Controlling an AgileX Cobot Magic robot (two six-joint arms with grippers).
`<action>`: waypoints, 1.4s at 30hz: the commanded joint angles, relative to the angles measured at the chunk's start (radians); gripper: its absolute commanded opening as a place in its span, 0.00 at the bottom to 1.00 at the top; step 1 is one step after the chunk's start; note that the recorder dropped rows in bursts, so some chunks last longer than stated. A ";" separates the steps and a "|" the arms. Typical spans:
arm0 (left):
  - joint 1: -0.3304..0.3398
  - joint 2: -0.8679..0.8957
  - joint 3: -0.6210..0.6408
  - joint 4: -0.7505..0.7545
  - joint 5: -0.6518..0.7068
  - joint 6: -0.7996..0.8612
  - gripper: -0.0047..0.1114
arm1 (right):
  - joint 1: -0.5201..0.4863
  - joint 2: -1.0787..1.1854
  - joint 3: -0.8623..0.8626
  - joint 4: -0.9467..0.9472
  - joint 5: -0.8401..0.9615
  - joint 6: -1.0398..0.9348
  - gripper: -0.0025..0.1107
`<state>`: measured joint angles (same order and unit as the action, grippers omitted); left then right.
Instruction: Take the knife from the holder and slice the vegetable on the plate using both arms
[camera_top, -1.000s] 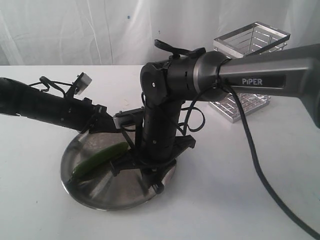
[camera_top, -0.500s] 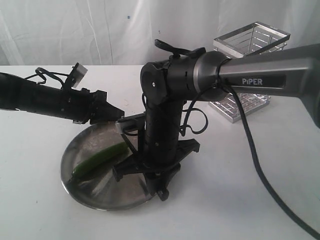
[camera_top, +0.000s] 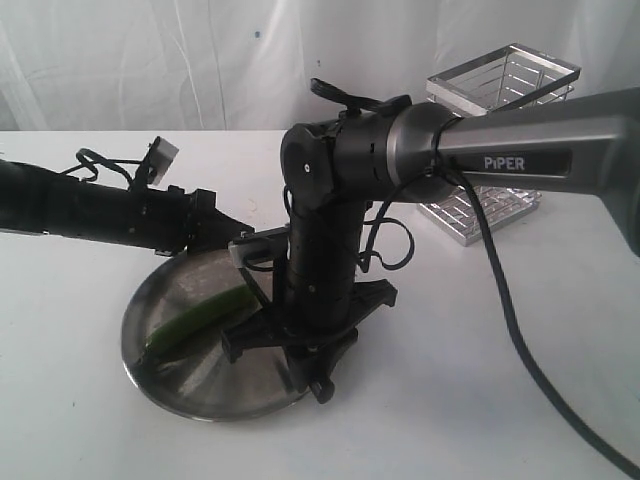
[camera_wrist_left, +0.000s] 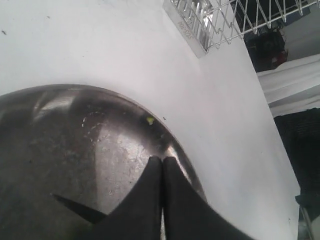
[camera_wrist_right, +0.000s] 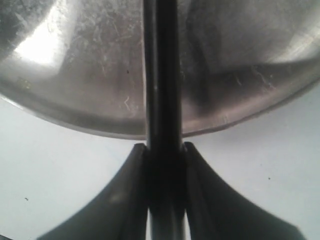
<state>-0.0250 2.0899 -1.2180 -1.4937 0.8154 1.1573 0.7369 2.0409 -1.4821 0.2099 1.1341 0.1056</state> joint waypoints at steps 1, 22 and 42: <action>0.001 -0.004 -0.004 0.009 0.003 0.022 0.04 | 0.000 -0.005 -0.006 0.006 0.001 -0.015 0.02; -0.001 0.038 0.001 0.159 -0.064 -0.010 0.04 | 0.000 -0.005 -0.006 -0.004 -0.018 -0.015 0.02; 0.001 0.027 -0.057 0.037 0.030 -0.010 0.04 | 0.000 -0.005 -0.006 -0.004 -0.026 -0.015 0.02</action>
<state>-0.0250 2.1295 -1.2573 -1.4298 0.8087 1.1436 0.7369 2.0409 -1.4821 0.2050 1.1143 0.1037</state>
